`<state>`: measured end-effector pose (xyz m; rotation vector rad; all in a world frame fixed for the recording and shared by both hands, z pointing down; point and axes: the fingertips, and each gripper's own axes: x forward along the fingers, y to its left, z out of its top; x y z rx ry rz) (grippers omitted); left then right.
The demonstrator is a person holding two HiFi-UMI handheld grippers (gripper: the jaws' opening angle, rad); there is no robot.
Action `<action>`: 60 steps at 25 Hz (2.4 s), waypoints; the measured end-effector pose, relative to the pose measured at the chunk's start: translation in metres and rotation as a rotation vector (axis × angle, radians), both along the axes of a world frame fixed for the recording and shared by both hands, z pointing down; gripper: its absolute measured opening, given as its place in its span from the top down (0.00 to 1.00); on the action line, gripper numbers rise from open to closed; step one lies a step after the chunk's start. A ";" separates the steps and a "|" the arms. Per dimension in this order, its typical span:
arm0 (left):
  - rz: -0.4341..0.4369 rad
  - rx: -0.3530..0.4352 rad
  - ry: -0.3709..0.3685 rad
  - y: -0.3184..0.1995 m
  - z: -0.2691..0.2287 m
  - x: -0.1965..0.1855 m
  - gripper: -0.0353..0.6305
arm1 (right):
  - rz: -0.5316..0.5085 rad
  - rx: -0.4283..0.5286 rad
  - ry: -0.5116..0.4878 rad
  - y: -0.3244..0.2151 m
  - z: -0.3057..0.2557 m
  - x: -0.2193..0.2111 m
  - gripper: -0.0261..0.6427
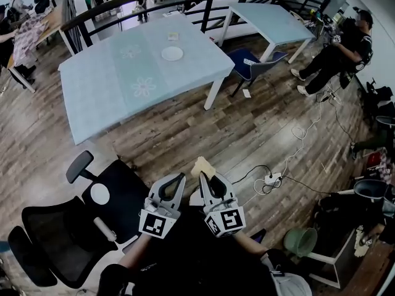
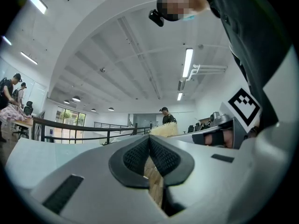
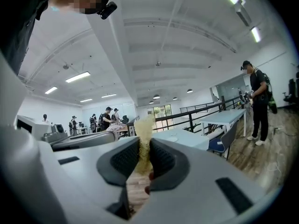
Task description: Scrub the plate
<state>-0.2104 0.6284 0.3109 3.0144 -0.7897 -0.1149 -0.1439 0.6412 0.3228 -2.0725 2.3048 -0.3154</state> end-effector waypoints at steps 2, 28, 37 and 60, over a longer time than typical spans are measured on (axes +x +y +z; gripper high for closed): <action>-0.020 -0.002 -0.006 -0.005 0.002 0.005 0.93 | -0.025 0.000 -0.005 -0.005 0.002 0.004 0.87; -0.182 -0.023 -0.043 -0.055 0.008 0.124 0.93 | -0.147 -0.021 -0.042 -0.065 0.009 0.136 0.87; -0.138 -0.032 -0.046 -0.082 0.015 0.145 0.93 | -0.114 -0.030 -0.037 -0.090 0.017 0.152 0.87; -0.120 -0.073 -0.036 -0.279 0.012 0.163 0.93 | -0.025 -0.107 -0.062 -0.263 0.030 0.180 0.87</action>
